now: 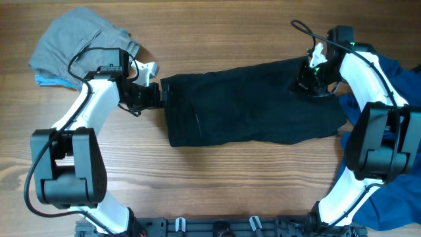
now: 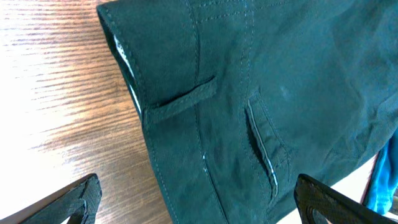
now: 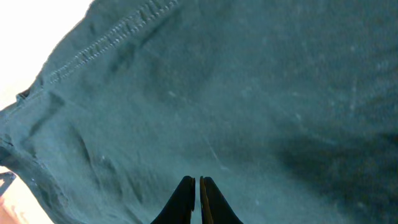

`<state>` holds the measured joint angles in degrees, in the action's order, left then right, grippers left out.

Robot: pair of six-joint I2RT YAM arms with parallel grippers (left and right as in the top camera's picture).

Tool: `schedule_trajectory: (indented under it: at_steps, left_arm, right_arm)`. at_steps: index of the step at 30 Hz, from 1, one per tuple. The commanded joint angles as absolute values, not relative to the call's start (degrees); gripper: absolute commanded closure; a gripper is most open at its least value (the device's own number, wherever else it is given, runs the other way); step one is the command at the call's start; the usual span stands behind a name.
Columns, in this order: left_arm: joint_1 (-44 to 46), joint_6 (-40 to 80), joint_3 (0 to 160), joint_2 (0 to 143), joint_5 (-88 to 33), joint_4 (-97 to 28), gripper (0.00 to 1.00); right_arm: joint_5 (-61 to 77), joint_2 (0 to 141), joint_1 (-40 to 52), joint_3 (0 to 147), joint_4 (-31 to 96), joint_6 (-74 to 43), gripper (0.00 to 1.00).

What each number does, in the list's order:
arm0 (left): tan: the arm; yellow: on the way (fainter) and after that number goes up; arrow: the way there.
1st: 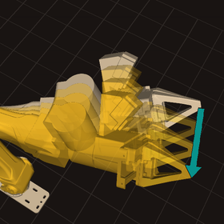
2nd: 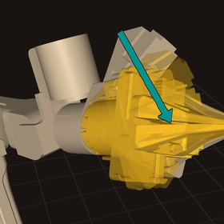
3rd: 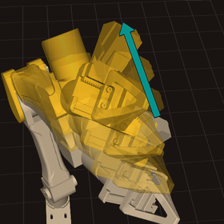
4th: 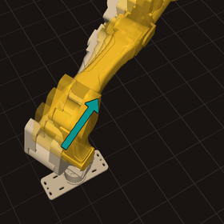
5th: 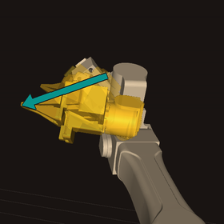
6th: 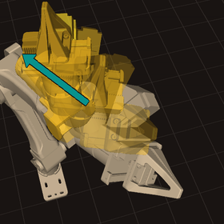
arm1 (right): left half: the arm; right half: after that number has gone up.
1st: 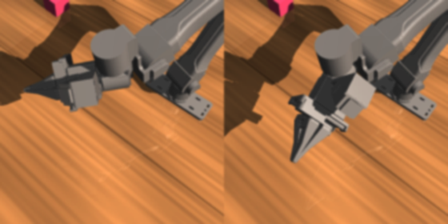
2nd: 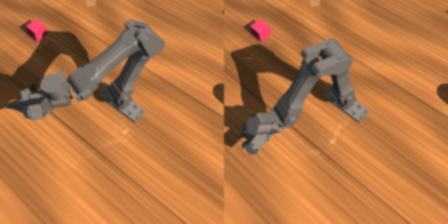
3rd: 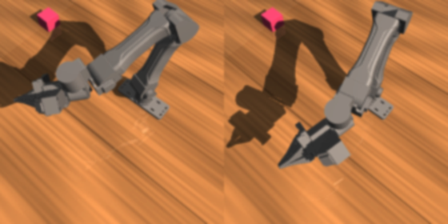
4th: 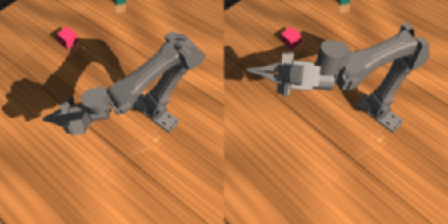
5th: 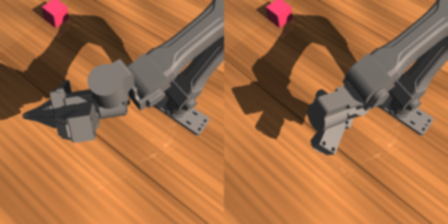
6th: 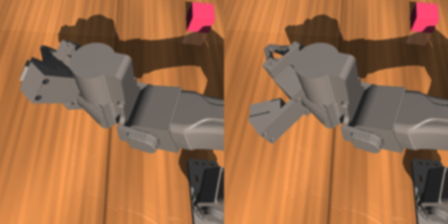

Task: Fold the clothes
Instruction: 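Grasp the left and right ends of the folded black shorts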

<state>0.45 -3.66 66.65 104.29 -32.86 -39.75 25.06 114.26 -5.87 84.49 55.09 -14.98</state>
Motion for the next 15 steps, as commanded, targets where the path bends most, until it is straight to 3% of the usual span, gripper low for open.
schedule_trajectory:
  at_steps: [1, 9, 12, 15]
  left_arm:
    - [2.31, -3.84, 64.38, 108.09, -34.28, -38.48, 0.00]
    - [7.01, -2.07, 64.38, 116.05, -35.48, -33.93, 0.02]
    - [8.91, -2.07, 64.38, 116.05, -35.55, -32.08, 0.20]
    - [10.55, -2.13, 64.40, 116.05, -34.87, -30.57, 0.54]
  right_arm:
    - [24.86, 114.98, -5.93, 83.11, 55.29, -15.59, 0.92]
    - [20.80, 114.98, -5.91, 76.71, 53.71, -16.84, 0.93]
    - [19.81, 114.98, -5.21, 75.07, 52.69, -15.00, 0.93]
    - [19.27, 114.98, -4.86, 74.85, 52.45, -15.20, 0.94]
